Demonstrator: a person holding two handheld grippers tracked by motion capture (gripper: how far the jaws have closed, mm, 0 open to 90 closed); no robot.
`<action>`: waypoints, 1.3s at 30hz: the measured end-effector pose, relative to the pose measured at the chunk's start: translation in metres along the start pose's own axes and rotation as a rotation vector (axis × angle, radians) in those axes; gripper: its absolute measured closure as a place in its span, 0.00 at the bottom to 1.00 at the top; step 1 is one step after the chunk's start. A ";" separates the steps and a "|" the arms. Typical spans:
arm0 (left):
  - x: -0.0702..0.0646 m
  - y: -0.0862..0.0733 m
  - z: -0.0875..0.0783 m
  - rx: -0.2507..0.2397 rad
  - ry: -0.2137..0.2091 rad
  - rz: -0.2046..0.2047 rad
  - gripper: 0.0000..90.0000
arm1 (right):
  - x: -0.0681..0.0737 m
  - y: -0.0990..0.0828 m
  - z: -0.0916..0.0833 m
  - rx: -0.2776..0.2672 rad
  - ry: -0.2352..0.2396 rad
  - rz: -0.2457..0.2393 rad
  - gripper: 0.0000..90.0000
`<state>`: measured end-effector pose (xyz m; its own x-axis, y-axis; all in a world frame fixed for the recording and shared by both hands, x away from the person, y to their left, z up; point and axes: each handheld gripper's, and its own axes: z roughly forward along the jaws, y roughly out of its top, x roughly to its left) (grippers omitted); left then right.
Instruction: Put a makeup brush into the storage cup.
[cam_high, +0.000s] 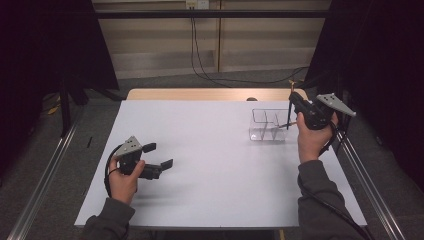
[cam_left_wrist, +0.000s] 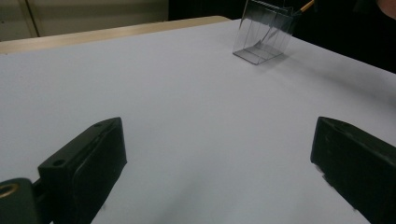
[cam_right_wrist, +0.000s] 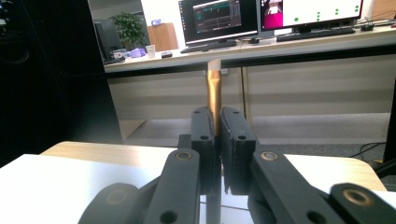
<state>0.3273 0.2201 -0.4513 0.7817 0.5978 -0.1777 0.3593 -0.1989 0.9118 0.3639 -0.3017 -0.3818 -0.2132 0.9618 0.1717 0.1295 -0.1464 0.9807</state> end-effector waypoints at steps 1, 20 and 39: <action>0.000 0.000 0.000 0.002 0.002 0.000 0.03 | -0.001 -0.001 0.001 0.002 -0.007 0.001 0.95; 0.001 -0.003 0.004 0.021 0.011 -0.007 0.03 | -0.006 0.001 0.024 0.012 -0.018 -0.009 0.95; 0.003 -0.005 0.005 0.021 0.013 -0.015 0.03 | -0.007 -0.007 0.044 0.015 -0.030 -0.008 0.95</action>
<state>0.3303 0.2193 -0.4576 0.7694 0.6108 -0.1868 0.3821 -0.2058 0.9009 0.4076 -0.2975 -0.3936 -0.1856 0.9693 0.1610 0.1425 -0.1356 0.9805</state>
